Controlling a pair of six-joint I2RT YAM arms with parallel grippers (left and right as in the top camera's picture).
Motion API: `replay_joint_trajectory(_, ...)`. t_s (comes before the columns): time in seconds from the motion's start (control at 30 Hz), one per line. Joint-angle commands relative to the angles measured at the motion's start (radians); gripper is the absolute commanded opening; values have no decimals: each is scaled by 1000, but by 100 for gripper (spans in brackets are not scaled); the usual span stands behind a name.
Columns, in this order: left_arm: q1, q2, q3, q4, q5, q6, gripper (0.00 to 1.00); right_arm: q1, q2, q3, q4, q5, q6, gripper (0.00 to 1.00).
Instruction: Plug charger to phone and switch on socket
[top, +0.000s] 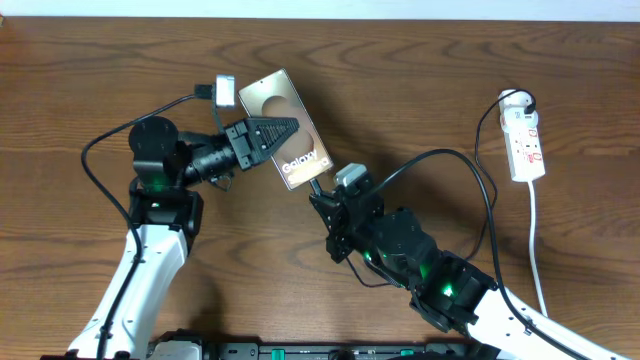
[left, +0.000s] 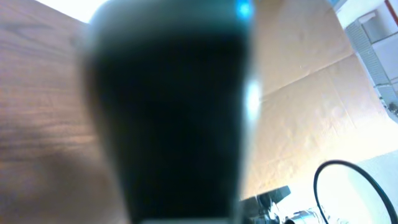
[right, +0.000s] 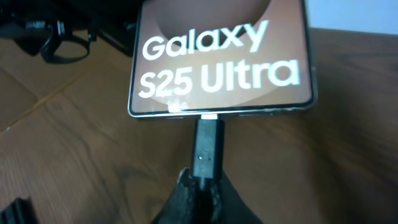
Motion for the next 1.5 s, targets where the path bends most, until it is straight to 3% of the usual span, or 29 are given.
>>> replay_joint_trajectory(0.0,-24,-3,-14,-2,87,43,7,13,-38,53,-10,-13,37,13)
replay_joint_trajectory(0.23,-24,-3,-14,-2,87,43,7,13,-134,53,-51,-34,37,42)
replay_joint_trajectory(0.47,-24,-3,-14,-10,61,43,7,13,-260,53,-285,-32,37,75)
replay_joint_trajectory(0.63,-52,-2,-14,-104,-53,73,7,13,-377,53,-400,2,37,98)
replay_joint_trajectory(0.9,-183,30,-9,-166,-240,122,7,13,-583,53,-529,59,64,99)
replay_joint_trajectory(1.13,-230,240,84,-195,-104,216,7,13,-669,53,-661,101,124,99)
replay_joint_trajectory(1.27,-211,375,161,-335,-23,341,7,13,-669,53,-714,101,154,99)
replay_joint_trajectory(1.47,-161,489,212,-579,-78,539,7,13,-669,53,-753,101,172,99)
